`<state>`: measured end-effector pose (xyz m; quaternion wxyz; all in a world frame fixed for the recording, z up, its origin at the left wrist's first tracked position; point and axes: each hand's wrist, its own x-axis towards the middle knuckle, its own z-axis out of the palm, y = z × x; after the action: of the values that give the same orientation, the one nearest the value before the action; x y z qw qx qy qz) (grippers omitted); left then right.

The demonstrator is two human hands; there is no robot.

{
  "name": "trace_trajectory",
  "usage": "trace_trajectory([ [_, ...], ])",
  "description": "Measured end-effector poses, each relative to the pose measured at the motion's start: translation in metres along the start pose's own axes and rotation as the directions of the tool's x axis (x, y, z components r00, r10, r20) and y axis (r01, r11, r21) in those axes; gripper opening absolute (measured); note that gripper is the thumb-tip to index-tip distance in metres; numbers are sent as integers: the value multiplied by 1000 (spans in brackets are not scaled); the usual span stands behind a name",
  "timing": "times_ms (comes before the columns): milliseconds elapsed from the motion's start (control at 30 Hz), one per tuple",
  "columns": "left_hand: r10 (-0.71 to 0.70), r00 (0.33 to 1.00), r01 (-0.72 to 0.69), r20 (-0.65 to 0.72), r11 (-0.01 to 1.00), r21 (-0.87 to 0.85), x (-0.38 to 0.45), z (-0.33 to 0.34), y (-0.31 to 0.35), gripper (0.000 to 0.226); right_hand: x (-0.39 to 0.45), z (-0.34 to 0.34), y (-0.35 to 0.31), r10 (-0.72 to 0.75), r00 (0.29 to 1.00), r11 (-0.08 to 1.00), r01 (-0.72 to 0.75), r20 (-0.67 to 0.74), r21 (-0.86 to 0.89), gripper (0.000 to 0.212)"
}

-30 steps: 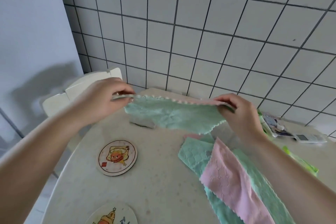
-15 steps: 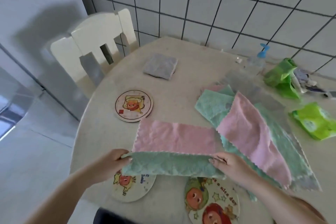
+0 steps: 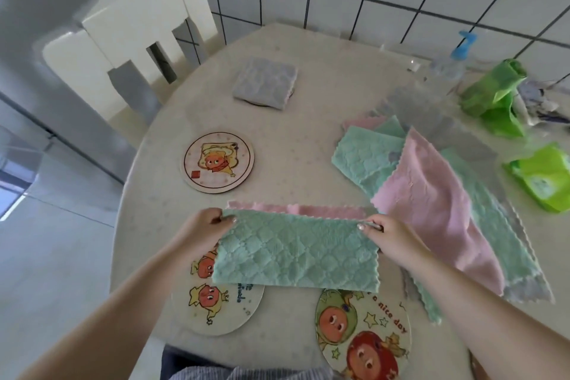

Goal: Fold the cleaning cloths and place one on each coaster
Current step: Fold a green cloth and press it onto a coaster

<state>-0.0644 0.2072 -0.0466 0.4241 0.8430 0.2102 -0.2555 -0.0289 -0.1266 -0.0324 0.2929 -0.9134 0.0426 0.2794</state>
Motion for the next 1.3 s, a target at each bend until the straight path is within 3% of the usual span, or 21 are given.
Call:
trace_trajectory([
  [233,-31,998,34,-55,998,56,27,6,8,30,27,0,-3,1,999,999,-3,-40,-32,16],
  [500,-60,997,65,-47,993,100,40,9,6,27,45,3,-3,-43,994,986,26,-99,-162,22],
  [700,-77,995,86,-61,981,176,43,5,8,22,55,7,-6,-10,990,961,-30,-141,-276,24],
  [767,29,980,28,-199,960,277,34,3,10,28,49,6,-9,-35,984,931,-32,-176,-363,33],
  [867,350,872,-175,-344,877,448,14,11,20,37,33,13,-13,-235,947,890,118,-221,-441,45],
  [933,477,844,-314,-245,811,494,2,29,30,40,22,28,-21,-374,912,856,270,-167,-442,50],
  [1033,518,855,-435,-37,753,494,-2,71,35,50,11,60,-36,-423,906,813,372,-15,-449,57],
  [1100,550,833,-492,62,684,538,4,90,29,52,10,81,-41,-402,915,805,374,41,-461,59],
  [1300,599,777,-530,196,452,718,16,93,0,56,14,104,-11,-355,935,746,288,7,-601,66],
])
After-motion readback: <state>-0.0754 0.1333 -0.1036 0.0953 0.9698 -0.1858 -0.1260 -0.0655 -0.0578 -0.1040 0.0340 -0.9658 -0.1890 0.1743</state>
